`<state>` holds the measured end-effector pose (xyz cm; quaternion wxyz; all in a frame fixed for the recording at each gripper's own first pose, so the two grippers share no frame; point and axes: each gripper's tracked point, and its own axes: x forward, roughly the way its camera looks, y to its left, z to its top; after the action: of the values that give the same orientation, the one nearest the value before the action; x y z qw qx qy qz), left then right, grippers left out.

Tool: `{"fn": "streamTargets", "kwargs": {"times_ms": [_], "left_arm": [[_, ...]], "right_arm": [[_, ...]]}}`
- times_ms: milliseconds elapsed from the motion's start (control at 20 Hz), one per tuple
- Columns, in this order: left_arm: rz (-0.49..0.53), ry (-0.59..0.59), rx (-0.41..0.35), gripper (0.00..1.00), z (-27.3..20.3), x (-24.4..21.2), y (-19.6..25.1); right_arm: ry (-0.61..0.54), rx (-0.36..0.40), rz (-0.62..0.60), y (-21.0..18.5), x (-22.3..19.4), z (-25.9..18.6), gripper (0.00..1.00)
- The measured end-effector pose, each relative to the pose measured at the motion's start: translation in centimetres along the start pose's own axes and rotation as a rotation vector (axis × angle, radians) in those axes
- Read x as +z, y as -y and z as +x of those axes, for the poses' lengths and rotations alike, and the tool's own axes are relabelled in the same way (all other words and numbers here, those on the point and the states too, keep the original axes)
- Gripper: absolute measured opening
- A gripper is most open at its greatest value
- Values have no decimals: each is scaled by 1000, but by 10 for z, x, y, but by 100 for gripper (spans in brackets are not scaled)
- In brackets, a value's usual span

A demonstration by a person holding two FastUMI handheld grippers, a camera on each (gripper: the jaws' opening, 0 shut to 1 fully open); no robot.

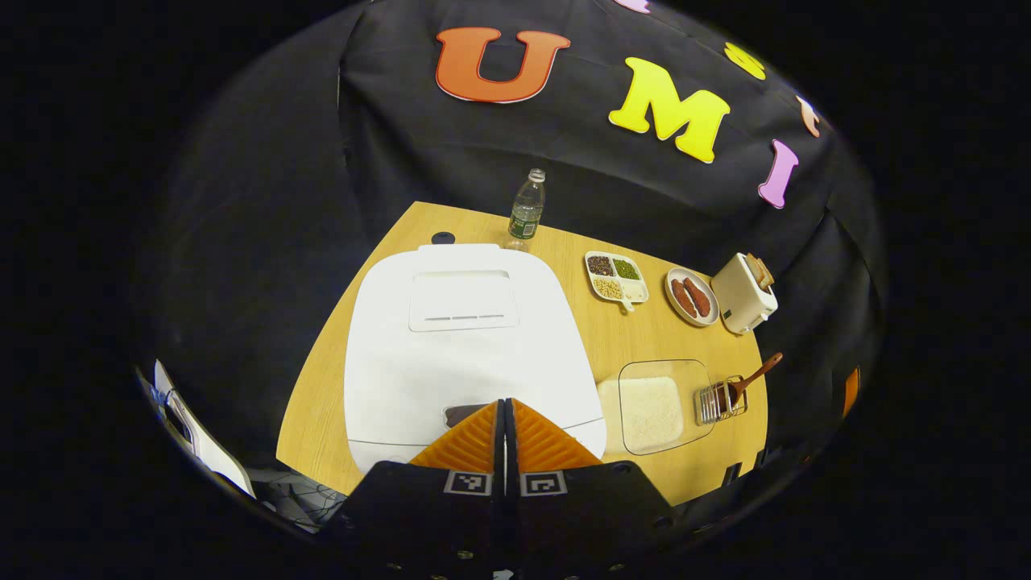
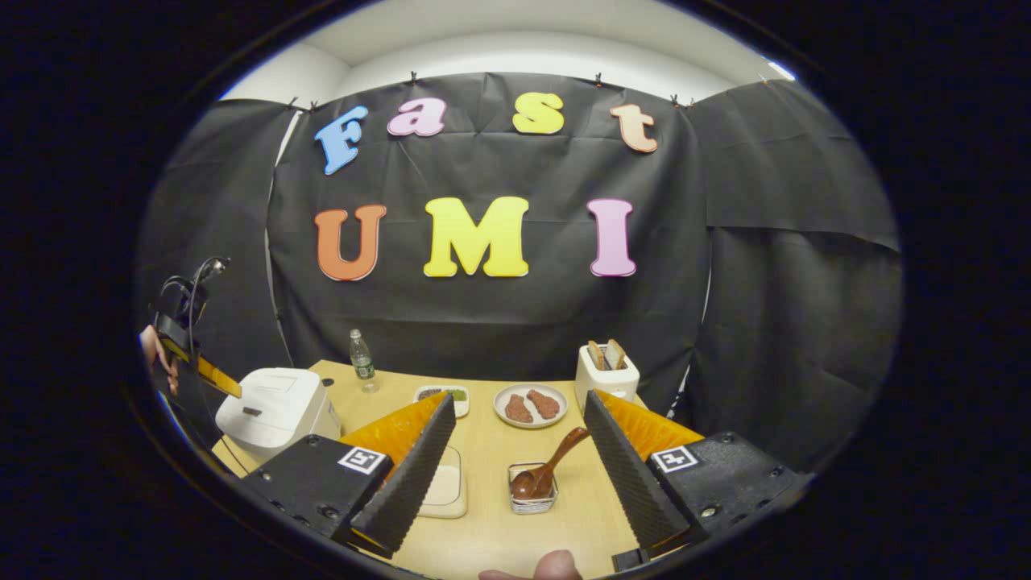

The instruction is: Close the left gripper, press the button to open the rice cooker; take a wooden spoon from the chopstick holder with the right hand, scoop a spoonful of rice and pour it into the rice cooker, then put the wooden spoon back into the chopstick holder.

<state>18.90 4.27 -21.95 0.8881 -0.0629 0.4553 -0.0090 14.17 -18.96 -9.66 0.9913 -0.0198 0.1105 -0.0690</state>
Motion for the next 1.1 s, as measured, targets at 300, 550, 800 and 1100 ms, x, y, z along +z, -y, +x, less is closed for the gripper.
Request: {"fn": "streamTargets", "kwargs": {"times_ms": [300,550,800,1100], "left_arm": [[-100,-66,15,0,22,-15,-12],[-137,-42,10,0,27,-17,-13],[-85,-54,40,0,27,-31,-15],[-157,78,17,0,17,-5,-13]], "right_arm": [[-56,32,11,3,-6,12,100],[-61,23,0,7,-6,18,100],[-68,72,14,-16,-7,22,100],[-30,82,1,-18,10,18,100]]}}
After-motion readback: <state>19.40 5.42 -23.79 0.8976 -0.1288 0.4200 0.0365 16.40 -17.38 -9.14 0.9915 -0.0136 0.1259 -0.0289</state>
